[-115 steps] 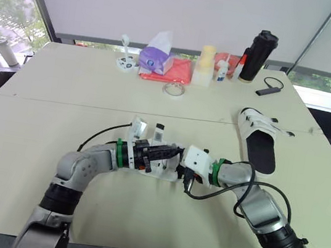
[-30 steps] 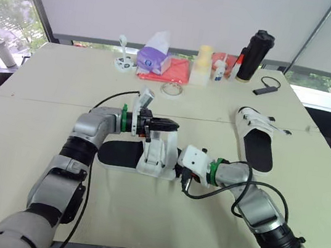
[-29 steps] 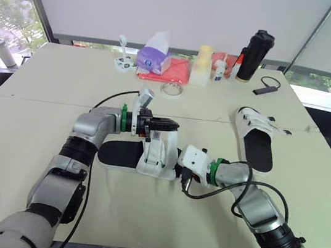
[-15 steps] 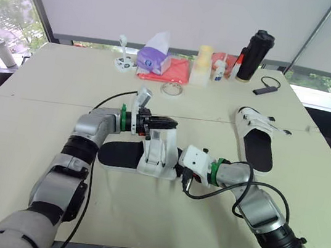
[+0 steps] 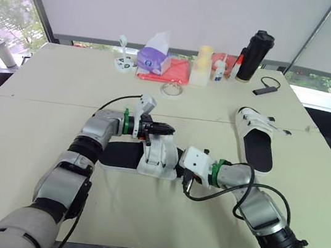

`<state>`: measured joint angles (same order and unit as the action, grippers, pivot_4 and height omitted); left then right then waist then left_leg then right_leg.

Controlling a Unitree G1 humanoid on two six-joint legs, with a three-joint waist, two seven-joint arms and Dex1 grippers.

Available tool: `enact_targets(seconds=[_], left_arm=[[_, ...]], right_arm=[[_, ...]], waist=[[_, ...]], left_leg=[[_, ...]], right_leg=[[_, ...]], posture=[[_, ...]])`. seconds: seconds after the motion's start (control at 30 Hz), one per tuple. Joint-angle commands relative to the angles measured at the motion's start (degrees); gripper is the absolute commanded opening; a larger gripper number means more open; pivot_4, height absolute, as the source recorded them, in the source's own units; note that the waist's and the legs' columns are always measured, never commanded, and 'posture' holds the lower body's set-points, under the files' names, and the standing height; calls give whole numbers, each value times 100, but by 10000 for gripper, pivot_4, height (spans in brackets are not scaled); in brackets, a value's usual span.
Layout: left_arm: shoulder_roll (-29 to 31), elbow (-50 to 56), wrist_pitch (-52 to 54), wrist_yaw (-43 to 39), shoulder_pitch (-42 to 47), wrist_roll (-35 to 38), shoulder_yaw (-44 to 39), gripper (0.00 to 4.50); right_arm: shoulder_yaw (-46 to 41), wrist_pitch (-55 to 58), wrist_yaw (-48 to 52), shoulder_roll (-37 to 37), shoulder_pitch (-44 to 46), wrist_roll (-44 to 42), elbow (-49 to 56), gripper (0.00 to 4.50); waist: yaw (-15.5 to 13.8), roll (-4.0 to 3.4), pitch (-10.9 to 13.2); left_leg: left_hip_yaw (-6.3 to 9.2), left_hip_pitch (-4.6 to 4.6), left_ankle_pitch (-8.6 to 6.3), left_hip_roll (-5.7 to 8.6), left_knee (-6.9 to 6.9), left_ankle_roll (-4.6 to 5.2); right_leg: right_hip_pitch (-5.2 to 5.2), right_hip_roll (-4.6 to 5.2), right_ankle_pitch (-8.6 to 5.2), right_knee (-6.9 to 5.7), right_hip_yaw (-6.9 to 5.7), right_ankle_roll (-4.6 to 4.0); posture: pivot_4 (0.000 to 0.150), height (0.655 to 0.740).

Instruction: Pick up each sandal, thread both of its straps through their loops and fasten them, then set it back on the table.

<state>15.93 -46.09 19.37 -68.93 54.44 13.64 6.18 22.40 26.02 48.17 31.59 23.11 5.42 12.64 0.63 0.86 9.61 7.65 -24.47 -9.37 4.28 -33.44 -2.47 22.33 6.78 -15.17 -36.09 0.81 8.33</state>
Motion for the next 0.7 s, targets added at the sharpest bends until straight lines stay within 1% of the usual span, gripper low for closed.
enact_targets(seconds=[0.03,0.2,0.3,0.47,0.57,0.67,0.7], left_arm=[[143,-87,125,-139,50,-322,250,771],[175,-115,388,-170,54,-461,407,771],[128,-126,709,-146,5,-428,424,771],[115,-117,743,-144,-127,-478,495,771],[85,-143,753,-81,-120,-442,439,10582],[33,-227,641,120,-75,-436,304,25227],[25,-248,588,191,-68,-438,269,31017]], right_arm=[[165,215,114,135,-205,97,-166,0],[166,209,120,132,-190,94,-183,0],[164,190,123,122,-163,93,-216,0],[172,173,125,111,-143,96,-240,0],[173,166,126,104,-129,95,-260,0],[175,164,131,99,-122,99,-270,0],[176,162,132,98,-121,99,-270,0]], waist=[[5,0,0],[18,0,-2],[23,0,-3],[25,0,-4],[23,0,-5],[17,1,-6],[16,1,-6]], left_leg=[[0,1,0,0,0,0],[0,4,0,-1,0,0],[0,4,0,-1,0,0],[0,6,0,-1,0,0],[-1,6,0,-1,0,0],[0,6,0,-1,0,0],[0,7,0,-1,0,0]], right_leg=[[-1,0,0,0,0,0],[-2,0,-2,-2,0,2],[-2,-1,-2,-3,0,3],[-3,-1,-2,-4,0,3],[-3,-1,-2,-4,0,3],[-3,-1,-2,-4,0,3],[-4,-1,-2,-4,0,4]], posture=[[1500,7296],[1500,7296],[1500,7296],[1500,7296],[1500,7296],[1500,7296],[1500,7296]])
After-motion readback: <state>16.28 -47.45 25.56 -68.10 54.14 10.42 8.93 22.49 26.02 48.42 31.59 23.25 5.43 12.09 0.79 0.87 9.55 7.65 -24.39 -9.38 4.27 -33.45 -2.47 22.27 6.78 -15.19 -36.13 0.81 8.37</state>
